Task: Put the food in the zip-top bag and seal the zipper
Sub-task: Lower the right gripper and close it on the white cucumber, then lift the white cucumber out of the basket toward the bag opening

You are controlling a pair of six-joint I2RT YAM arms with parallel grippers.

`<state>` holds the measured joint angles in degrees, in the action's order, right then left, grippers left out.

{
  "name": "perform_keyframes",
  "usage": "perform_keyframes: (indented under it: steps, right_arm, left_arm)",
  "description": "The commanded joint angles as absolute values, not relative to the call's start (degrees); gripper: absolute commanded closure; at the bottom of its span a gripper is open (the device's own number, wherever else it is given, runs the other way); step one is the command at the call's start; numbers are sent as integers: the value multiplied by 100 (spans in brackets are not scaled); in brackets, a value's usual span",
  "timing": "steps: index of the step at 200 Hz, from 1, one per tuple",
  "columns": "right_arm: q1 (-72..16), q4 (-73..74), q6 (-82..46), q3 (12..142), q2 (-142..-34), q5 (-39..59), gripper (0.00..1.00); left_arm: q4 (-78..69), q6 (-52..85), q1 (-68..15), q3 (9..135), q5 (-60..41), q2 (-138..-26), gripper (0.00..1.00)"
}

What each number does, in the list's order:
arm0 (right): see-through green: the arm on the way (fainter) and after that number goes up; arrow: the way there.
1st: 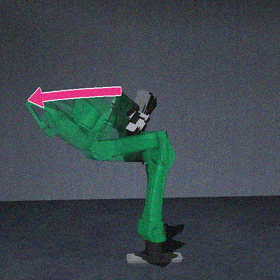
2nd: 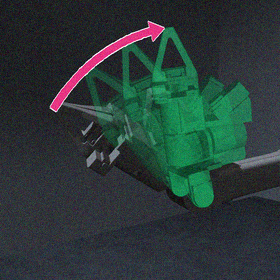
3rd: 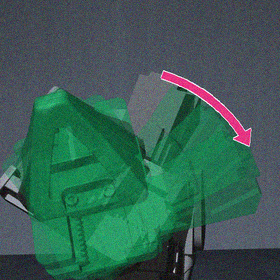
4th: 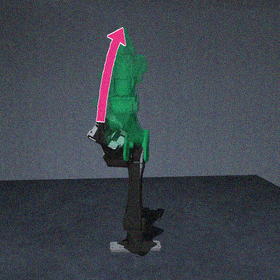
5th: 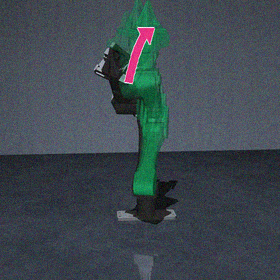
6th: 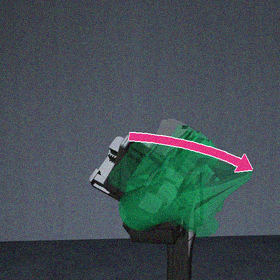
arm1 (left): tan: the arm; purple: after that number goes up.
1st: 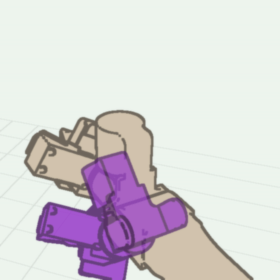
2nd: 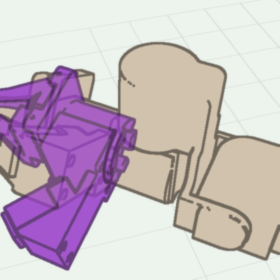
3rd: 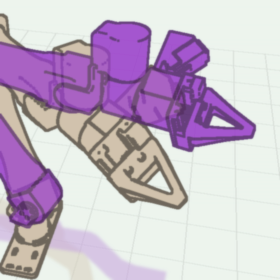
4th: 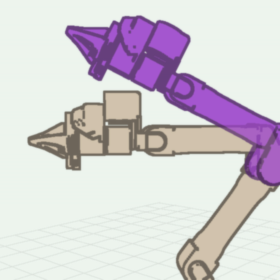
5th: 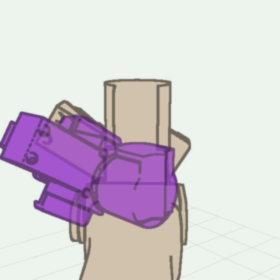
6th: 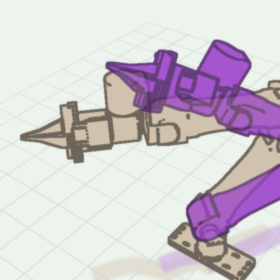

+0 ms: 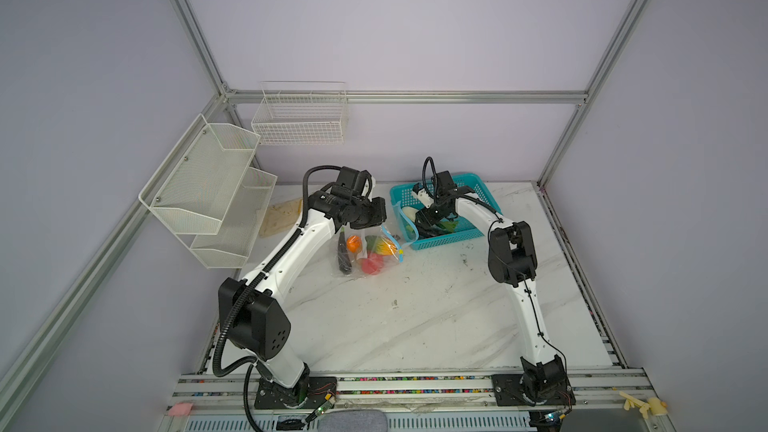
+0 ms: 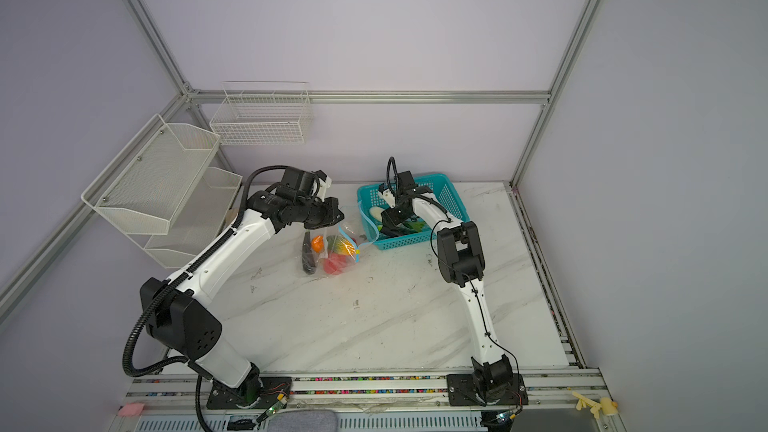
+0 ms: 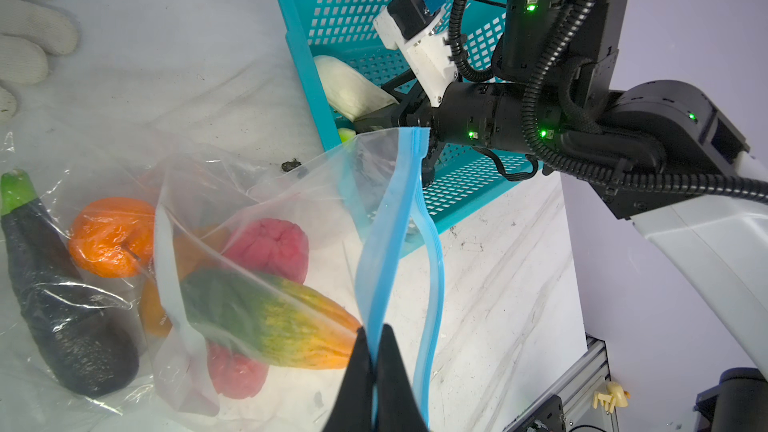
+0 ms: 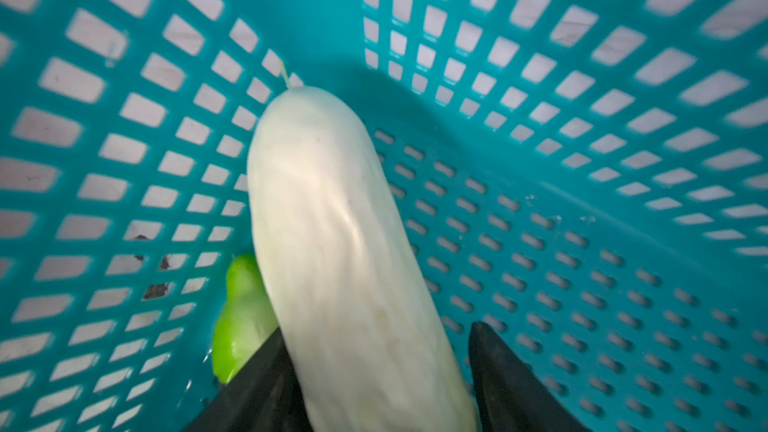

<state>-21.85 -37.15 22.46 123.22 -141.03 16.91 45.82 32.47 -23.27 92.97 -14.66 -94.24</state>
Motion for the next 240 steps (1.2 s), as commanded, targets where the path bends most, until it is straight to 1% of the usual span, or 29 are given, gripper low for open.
perform_keyframes:
  steps: [1,39,84,121,170,240]
  right_arm:
    - [-2171,-3929,2381,12234,-14014,1611,28]
    - [-2184,-3924,2389,12303,-14131,1676,28]
    - [-2188,-4045,2442,12441,-14200,1731,34]
    - [-2188,-4067,2602,12445,-14060,1817,42]
    - [-2187,-4232,2750,12583,-13905,1872,47]
    - [-2168,-4505,2974,12735,-13652,1748,48]
  left_arm:
    - [4386,3301,-2288,9280,-1537,-9316,100]
    - [4389,3319,-2294,9299,-1535,-9342,100]
    - [4388,3338,-2294,9312,-1547,-9357,100]
    - [4398,3350,-2294,9342,-1581,-9369,100]
    - [4395,3349,-2289,9337,-1583,-9360,100]
    - [4395,3365,-2290,9334,-1562,-9365,100]
